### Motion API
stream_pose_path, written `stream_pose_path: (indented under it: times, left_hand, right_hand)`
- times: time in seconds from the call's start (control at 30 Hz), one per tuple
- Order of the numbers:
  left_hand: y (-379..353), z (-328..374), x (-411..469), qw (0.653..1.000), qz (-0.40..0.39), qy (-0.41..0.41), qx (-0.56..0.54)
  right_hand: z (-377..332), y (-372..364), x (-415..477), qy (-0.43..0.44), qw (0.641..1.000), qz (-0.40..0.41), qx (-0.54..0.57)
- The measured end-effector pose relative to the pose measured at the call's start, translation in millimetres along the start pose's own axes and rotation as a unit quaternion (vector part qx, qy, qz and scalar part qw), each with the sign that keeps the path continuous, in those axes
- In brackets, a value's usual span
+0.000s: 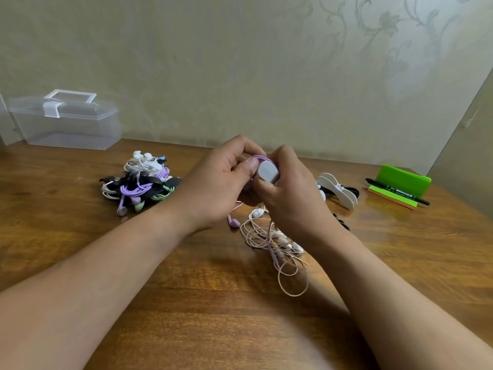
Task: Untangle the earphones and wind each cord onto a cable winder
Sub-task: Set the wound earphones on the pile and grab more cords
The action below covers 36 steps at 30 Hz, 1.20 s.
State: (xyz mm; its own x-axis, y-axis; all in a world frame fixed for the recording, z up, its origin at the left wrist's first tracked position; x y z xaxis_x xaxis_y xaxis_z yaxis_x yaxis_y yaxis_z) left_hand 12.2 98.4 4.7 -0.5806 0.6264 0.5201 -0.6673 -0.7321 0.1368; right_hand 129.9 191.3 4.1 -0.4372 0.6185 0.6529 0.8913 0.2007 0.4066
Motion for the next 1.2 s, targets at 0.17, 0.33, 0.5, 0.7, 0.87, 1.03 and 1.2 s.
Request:
stream_pose_path:
  times: [0.17, 0.33, 0.5, 0.7, 0.87, 1.03, 1.2]
  left_hand:
    - [-3, -2, 0, 0.997, -0.028, 0.028, -0.064]
    - [-4, -6, 0, 0.996, 0.005, 0.049, -0.079]
    - [8, -8, 5, 0.999, 0.045, 0.013, -0.018]
    - [8, -6, -1, 0.982, 0.076, -0.114, 0.130]
    - [3, -4, -4, 0.983, 0.059, -0.075, 0.156]
    - [-9, -3, -16, 0.988, 0.014, -0.073, 0.136]
    - [-15, -3, -18, 0.995, 0.032, -0.049, 0.085]
  right_hand:
    - [9, 3, 4, -0.017, 0.999, 0.032, 0.030]
    - [15, 6, 5, -0.066, 0.989, -0.073, 0.110]
    - [18, 3, 6, -0.126, 0.962, -0.098, 0.222]
    - [22, -1, 12, -0.176, 0.921, -0.131, 0.323]
    - [22, -1, 14, -0.201, 0.899, -0.099, 0.376]
    - [26, 2, 19, -0.243, 0.865, -0.026, 0.438]
    - [30, 0, 20, -0.231, 0.876, -0.025, 0.424]
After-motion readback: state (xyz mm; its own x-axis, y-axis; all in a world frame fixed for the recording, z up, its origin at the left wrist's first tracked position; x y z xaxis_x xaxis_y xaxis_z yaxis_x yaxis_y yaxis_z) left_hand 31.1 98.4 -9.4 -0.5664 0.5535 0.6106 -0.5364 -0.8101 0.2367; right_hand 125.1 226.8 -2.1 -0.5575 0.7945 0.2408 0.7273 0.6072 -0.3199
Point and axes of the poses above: each hand's wrist, its own x-axis towards the middle knuckle, its own y-axis out of the back of the hand, z = x × y, the point moved 2 cm from there along x, towards the middle knuckle, and after that the axes turned 15 degrees about z, right-handed, at the moved point
